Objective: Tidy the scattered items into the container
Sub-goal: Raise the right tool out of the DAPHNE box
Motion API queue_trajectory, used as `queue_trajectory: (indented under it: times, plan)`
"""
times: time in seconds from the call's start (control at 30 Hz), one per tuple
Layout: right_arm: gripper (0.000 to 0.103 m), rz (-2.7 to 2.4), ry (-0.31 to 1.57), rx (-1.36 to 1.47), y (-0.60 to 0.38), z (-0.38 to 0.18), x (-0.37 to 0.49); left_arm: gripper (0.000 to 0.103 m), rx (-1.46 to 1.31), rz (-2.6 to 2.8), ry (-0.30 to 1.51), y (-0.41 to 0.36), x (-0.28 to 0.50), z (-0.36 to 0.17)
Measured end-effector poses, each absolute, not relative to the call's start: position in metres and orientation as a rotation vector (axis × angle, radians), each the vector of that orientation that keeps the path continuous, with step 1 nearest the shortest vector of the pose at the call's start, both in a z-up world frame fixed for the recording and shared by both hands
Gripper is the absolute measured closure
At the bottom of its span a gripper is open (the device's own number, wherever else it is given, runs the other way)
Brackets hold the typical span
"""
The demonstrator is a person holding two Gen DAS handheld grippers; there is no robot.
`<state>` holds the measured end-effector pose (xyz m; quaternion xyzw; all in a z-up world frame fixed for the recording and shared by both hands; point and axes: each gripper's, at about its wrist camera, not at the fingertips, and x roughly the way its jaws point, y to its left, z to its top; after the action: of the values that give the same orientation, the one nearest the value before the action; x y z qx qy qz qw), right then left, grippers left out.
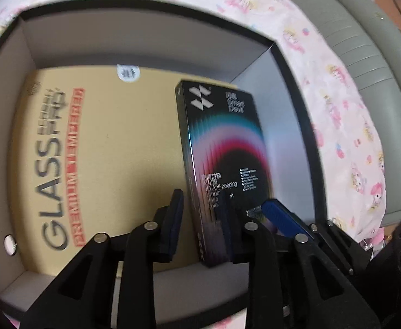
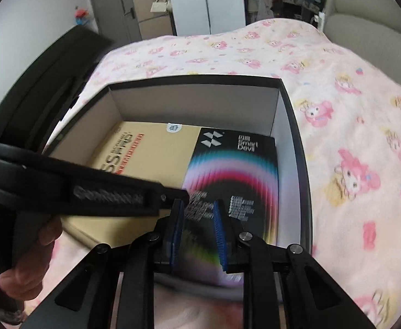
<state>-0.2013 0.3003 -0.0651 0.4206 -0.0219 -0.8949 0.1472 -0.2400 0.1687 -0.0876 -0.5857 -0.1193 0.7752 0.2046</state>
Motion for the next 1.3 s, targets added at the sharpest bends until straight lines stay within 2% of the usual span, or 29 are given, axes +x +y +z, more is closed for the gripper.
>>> queue_trajectory:
  times: [0.07, 0.2, 0.37, 0.57, 0.63, 0.73, 0.9, 1.07, 1.3]
  plan:
    - [0.081, -2.589, -0.127, 1.195, 0.304, -0.058, -0.193, 0.076, -1.579, 2.206, -0.334, 0.159, -0.227, -0.071]
    - [0.08, -2.596, -0.25, 1.137, 0.31, -0.043, -0.167, 0.067, -1.468, 2.281, -0.313, 0.14, -0.195, -0.04]
    - [0.077, -2.586, -0.353, 1.091, 0.305, -0.027, -0.125, 0.066, -1.339, 2.343, -0.254, 0.14, -0.149, -0.005]
    - [0.073, -2.577, -0.345, 1.087, 0.284, -0.007, -0.102, 0.066, -1.221, 2.431, -0.197, 0.118, -0.104, 0.028]
    - [0.069, -2.577, -0.333, 1.109, 0.276, -0.003, -0.096, 0.066, -1.198, 2.446, -0.193, 0.11, -0.09, 0.036]
    - [0.068, -2.547, -0.381, 1.136, 0.269, 0.003, -0.088, 0.066, -1.186, 2.462, -0.196, 0.098, -0.072, 0.043]
    - [0.066, -2.578, -0.357, 1.122, 0.252, 0.015, -0.072, 0.066, -1.157, 2.501, -0.146, 0.082, -0.049, 0.05]
    - [0.063, -2.574, -0.309, 1.103, 0.231, 0.023, -0.058, 0.06, -1.14, 2.514, -0.165, 0.065, -0.034, 0.048]
    - [0.062, -2.562, -0.248, 1.093, 0.204, 0.031, -0.043, 0.06, -1.131, 2.53, -0.206, 0.039, -0.015, 0.045]
